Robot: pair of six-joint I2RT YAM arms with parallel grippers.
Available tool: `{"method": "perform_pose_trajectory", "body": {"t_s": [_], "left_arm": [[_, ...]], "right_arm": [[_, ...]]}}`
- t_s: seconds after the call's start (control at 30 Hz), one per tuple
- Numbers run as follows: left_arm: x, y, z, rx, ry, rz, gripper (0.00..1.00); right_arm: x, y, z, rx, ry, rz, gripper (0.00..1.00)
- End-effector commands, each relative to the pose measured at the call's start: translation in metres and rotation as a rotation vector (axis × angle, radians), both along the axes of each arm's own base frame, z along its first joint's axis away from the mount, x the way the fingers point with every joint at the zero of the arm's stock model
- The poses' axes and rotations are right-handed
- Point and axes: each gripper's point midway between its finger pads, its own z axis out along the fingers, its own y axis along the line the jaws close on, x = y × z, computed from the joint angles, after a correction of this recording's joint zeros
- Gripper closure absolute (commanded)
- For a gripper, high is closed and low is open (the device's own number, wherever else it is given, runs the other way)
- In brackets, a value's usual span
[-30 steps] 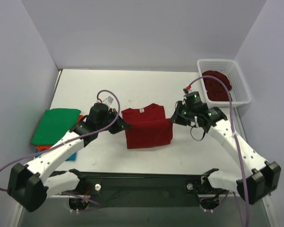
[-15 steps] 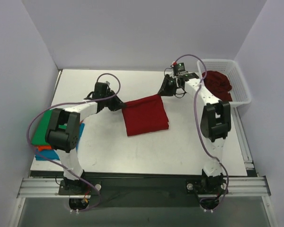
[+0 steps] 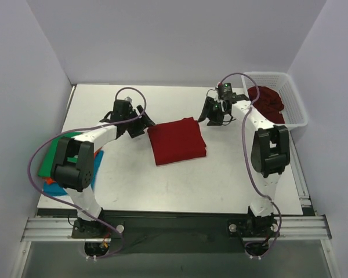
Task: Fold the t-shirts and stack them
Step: Fold the long partially folded tshirt into a neat square, then put the neatly folded tshirt into the corner of the board with the left arm
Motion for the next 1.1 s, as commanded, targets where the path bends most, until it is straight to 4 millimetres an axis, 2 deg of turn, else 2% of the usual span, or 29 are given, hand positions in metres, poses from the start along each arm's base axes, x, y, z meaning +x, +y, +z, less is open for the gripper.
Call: {"method": "perform_pose_trajectory", "body": {"t_s": [0.0, 0.03, 0.1, 0.13, 0.2, 0.33, 0.47, 0.6, 0.83, 1.07], "left_arm": [[-0.029, 0.005, 0.007, 0.134, -0.023, -0.027, 0.19], [-0.035, 0.004, 0.008, 0.156, -0.024, -0.032, 0.18], [-0.052, 0.007, -0.005, 0.227, 0.011, -0.036, 0.15], [-0.056, 0.007, -0.007, 0.234, 0.010, -0.038, 0.14], [-0.065, 0.004, -0.017, 0.241, 0.029, -0.056, 0.14], [-0.072, 0.001, -0.034, 0.271, 0.086, -0.072, 0.14], [-0.071, -0.001, -0.048, 0.284, 0.112, -0.077, 0.14], [-0.067, -0.006, -0.056, 0.288, 0.125, -0.082, 0.14], [-0.053, -0.013, -0.070, 0.286, 0.143, -0.050, 0.16], [-0.046, -0.012, -0.087, 0.380, 0.190, 0.010, 0.26]], "right_arm": [[-0.034, -0.002, 0.032, -0.107, -0.082, 0.034, 0.51], [-0.044, 0.005, 0.032, -0.125, -0.084, 0.057, 0.51], [-0.058, 0.006, 0.032, -0.165, -0.093, 0.057, 0.53], [-0.071, 0.013, 0.023, -0.181, -0.073, 0.083, 0.56], [-0.081, 0.017, 0.019, -0.198, -0.076, 0.093, 0.59], [-0.102, 0.026, -0.008, -0.211, -0.017, 0.132, 0.66], [-0.109, 0.020, -0.037, -0.242, 0.050, 0.134, 0.72], [-0.110, 0.012, -0.055, -0.257, 0.098, 0.128, 0.74], [-0.106, 0.005, -0.064, -0.211, 0.126, 0.120, 0.75], [-0.098, -0.002, -0.071, -0.172, 0.147, 0.104, 0.76]]}}
